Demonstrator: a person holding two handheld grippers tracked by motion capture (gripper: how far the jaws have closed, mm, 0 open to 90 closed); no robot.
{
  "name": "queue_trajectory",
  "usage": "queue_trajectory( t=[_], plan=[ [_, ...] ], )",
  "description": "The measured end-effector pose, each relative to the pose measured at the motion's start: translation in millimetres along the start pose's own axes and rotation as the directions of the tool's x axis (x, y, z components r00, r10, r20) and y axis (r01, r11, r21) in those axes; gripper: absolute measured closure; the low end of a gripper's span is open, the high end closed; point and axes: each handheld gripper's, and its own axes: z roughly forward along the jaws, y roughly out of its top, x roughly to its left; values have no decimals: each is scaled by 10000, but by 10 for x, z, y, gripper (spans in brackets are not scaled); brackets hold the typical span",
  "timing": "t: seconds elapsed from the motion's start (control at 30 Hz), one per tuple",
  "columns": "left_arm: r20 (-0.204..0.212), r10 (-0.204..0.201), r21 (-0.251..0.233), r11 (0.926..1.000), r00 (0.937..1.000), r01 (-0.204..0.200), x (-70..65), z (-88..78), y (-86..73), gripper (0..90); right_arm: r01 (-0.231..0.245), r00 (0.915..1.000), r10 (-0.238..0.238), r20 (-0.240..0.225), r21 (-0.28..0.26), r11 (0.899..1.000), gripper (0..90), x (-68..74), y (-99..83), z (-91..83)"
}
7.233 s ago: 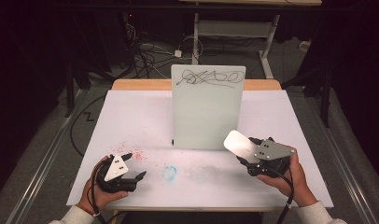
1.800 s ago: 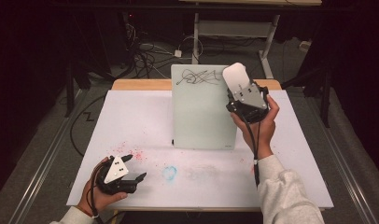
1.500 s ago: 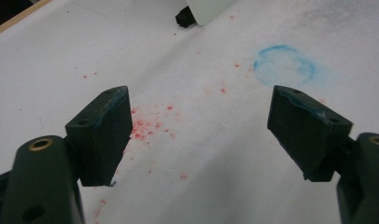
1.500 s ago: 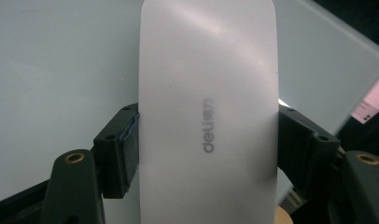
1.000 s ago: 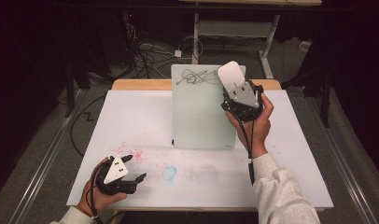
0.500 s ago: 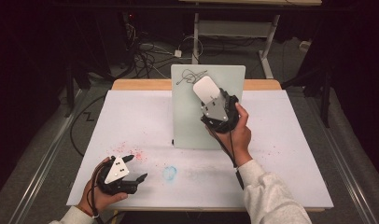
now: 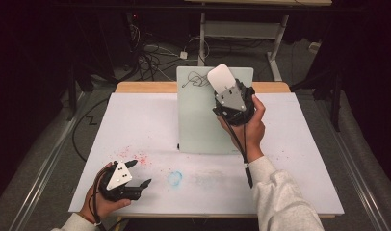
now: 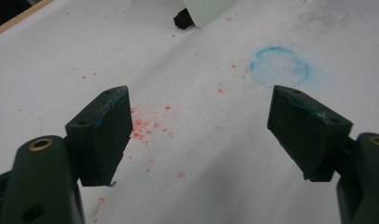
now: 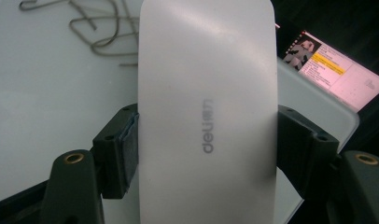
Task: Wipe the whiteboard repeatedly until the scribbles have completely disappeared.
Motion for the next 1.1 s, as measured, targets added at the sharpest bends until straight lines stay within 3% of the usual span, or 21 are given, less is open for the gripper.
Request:
queue_trajectory(
  t=[0.17,0.33,0.43,0.63,0.73,0.8,1.0,1.1],
  plan=[
    [1,2,-31,10000,10000,-2,3,-7,-6,213,42,10000,-42,-64,-58,10000,308,100,52,21],
    [33,26,-57,10000,10000,-26,1,-8,-3,213,386,9975,-390,-598,-71,9992,308,356,79,28],
    [53,41,-67,10000,10000,-41,0,-10,-2,213,668,9955,-673,-669,-103,9977,307,506,68,31],
    [80,74,-63,10000,9999,-73,-1,-7,-3,213,951,9906,-954,-975,-78,9954,308,674,65,29],
    [77,54,-76,10000,10000,-53,-1,-12,-6,213,1003,9903,-1004,-961,-63,9949,308,629,75,27],
    [71,53,-51,10000,10000,-52,3,-14,-11,214,1088,9929,-1087,-485,-13,9941,308,549,83,34],
    [52,36,-35,10000,10000,-35,1,-20,-13,214,118,9988,-120,476,50,9999,308,228,85,28],
    [62,23,-44,10000,10000,-23,2,-17,-12,213,-380,9980,374,501,106,9992,308,171,83,28]
  ],
)
